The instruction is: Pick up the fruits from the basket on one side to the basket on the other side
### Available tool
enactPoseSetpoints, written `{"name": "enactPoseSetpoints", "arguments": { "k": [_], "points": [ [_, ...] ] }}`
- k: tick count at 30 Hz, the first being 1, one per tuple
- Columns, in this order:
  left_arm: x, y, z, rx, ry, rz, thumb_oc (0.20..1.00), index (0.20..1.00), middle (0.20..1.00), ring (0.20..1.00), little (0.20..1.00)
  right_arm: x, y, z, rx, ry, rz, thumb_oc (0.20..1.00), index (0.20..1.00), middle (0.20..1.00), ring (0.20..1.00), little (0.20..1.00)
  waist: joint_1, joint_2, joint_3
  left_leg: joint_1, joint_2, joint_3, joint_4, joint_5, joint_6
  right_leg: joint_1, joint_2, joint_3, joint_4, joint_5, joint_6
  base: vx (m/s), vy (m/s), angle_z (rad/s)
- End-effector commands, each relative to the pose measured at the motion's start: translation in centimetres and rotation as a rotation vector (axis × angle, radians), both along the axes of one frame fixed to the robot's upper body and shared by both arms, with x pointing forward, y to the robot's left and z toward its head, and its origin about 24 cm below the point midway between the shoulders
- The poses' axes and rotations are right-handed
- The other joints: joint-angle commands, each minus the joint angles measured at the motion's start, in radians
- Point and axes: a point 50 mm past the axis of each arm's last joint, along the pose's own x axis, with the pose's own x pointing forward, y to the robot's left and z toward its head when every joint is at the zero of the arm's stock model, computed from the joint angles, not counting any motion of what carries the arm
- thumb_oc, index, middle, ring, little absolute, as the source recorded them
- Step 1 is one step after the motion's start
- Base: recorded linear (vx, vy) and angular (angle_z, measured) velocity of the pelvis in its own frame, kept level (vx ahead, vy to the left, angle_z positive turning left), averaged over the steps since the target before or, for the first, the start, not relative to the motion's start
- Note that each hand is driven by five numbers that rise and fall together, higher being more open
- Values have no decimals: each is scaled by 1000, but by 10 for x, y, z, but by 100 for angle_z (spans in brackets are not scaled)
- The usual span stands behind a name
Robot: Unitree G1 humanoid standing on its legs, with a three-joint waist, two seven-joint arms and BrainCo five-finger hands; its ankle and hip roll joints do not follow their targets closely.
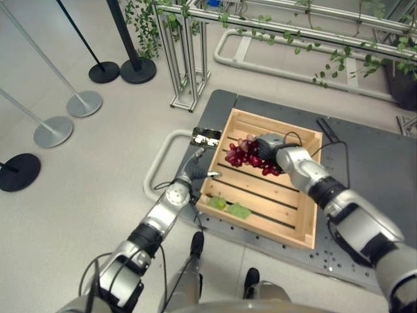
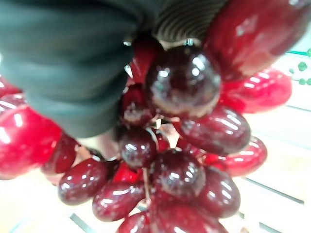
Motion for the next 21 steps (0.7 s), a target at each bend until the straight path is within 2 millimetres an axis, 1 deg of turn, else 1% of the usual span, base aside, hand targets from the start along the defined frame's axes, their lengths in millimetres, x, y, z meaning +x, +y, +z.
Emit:
{"name": "enactPoseSetpoints", "arguments": {
  "k": [1,2,10,15,16,19,21],
  "points": [
    [9,-11,17,38,-85,-44,1000,1000,1000,1000,1000,10,15,35,60,-144,35,200,200,200,200,200,15,-62,-38,36,10,46,58,-181,-6,-39,-108,14,-15,55,51,0,0,0],
    [9,-13,16,49,-86,-51,1000,1000,1000,1000,1000,10,18,36,70,-145,42,200,200,200,200,200,15,-62,-39,37,9,46,58,-182,-5,-39,-108,13,-13,54,51,0,0,0],
    [7,-18,14,67,-84,-75,1000,1000,1000,1000,1000,11,23,33,111,-139,38,200,200,200,200,200,15,-59,-36,40,9,47,58,-182,-4,-42,-109,15,-7,54,52,0,0,0],
    [8,-18,14,83,-96,-67,1000,1000,1000,1000,1000,8,27,24,140,-107,47,200,200,200,200,200,16,-59,-33,41,9,47,57,-181,-3,-43,-110,13,-3,53,51,0,0,0],
    [8,-17,15,81,-100,-58,1000,1000,1000,1000,1000,6,25,19,154,-92,35,200,200,200,200,200,16,-59,-33,42,9,48,57,-181,-3,-43,-110,13,-2,54,52,0,0,0],
    [7,-17,12,75,-89,-60,1000,1000,1000,1000,1000,8,20,17,144,-82,13,200,200,200,200,200,18,-59,-34,41,7,49,57,-181,-3,-42,-110,11,-2,54,51,0,0,0],
    [7,-16,13,83,-92,-65,1000,1000,1000,1000,1000,9,20,20,138,-89,14,200,200,200,200,200,18,-58,-34,41,7,49,57,-182,-2,-42,-110,12,-3,54,51,0,0,0]
  ]
}}
